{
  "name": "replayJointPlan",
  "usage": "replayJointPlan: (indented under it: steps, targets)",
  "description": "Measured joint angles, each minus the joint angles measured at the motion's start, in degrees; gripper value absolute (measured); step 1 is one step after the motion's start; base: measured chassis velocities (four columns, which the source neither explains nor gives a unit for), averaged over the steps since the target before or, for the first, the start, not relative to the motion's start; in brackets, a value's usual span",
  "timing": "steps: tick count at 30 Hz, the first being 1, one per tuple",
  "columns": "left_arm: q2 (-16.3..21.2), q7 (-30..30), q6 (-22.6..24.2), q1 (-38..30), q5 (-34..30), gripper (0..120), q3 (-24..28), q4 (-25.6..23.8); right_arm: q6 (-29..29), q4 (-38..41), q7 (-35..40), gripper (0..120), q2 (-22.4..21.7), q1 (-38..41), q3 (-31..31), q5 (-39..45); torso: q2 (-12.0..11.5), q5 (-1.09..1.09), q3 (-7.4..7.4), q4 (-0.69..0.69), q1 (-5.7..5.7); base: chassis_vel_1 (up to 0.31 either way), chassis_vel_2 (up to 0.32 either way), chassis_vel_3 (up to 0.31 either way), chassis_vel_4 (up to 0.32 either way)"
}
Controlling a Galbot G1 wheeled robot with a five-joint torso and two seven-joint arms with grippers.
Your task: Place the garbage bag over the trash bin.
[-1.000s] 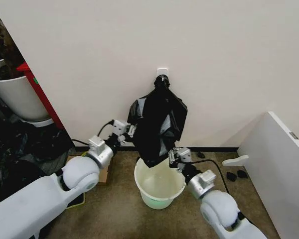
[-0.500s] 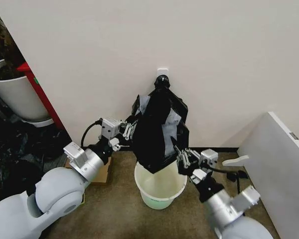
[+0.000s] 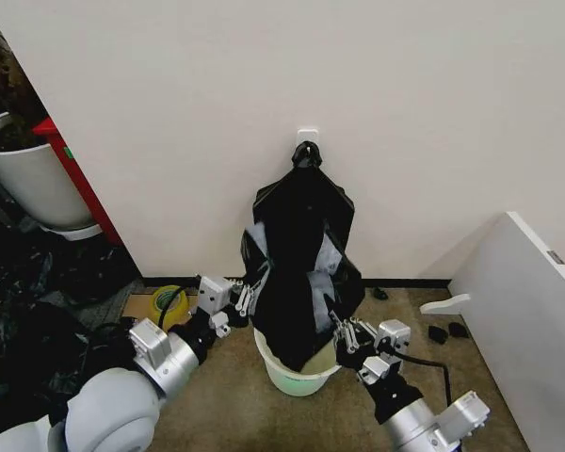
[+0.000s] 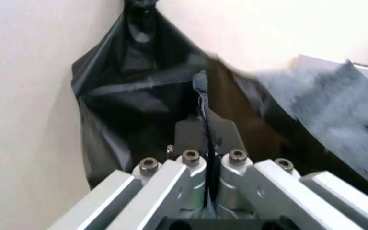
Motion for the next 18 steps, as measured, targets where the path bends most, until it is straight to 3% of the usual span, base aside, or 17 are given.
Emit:
replayJointPlan:
  steps: [11, 15, 18]
  targets:
    - [-3.31, -0.46, -0.62, -1.78, -0.09, 0, 2.39, 4.23, 0.34, -2.49, 1.03, 0, -0.23, 0.32, -0.04, 1.75, 0.00, 0.00, 0.00, 0.01, 0.00, 0.000, 0.000, 0.000, 0.000]
    - [-5.74, -0.36, -1.46, -4.41, -0.07, 0, 5.01, 8.85, 1.43, -5.67, 0.74, 0, 0.83, 1.75, 0.23, 1.24, 0.00, 0.01, 0.01, -0.01, 0.00, 0.000, 0.000, 0.000, 0.000]
    - [-9.78, -1.03, -2.06, -7.17, -0.22, 0, 7.39, 14.18, 2.40, -9.62, 0.69, 0, 1.88, 4.02, 0.96, -0.07, 0.00, -0.01, 0.01, 0.01, 0.00, 0.000, 0.000, 0.000, 0.000]
